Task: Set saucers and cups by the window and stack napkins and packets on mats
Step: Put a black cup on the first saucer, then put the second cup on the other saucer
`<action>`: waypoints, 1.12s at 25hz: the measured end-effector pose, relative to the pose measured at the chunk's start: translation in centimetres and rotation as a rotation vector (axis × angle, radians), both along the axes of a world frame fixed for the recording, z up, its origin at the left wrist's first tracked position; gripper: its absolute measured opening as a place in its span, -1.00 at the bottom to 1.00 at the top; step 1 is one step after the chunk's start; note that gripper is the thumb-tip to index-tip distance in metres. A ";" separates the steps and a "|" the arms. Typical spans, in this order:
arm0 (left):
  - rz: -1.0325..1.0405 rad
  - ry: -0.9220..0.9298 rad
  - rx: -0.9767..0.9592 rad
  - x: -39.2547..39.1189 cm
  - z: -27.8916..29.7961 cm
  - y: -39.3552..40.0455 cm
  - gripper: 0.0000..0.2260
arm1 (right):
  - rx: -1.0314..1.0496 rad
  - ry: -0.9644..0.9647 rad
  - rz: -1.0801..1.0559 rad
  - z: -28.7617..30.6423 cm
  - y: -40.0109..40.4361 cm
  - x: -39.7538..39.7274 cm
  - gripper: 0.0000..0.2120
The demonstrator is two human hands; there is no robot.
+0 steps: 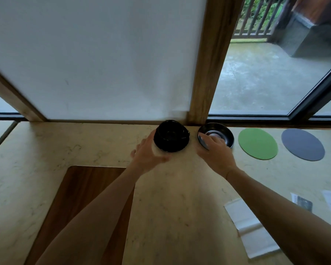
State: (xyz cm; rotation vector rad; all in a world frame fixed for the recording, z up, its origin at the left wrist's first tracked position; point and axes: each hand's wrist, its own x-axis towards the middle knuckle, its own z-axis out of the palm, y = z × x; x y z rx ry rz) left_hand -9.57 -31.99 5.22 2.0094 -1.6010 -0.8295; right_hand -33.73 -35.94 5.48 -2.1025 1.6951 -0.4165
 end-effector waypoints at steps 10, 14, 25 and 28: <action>-0.059 0.063 -0.073 -4.9 3.9 11.4 -0.02 | -0.009 0.030 -0.088 3.7 12.4 -5.5 -0.39; -0.129 0.021 -0.089 -8.1 5.1 14.3 -0.03 | -0.012 0.018 -0.108 4.2 16.2 -8.5 -0.39; -0.207 0.032 -0.079 -19.9 4.5 19.6 -0.02 | -0.022 -0.045 -0.180 3.1 22.6 -21.1 -0.39; -0.239 0.026 -0.052 -24.6 4.1 20.6 -0.02 | 0.002 -0.044 -0.227 2.6 24.2 -26.0 -0.39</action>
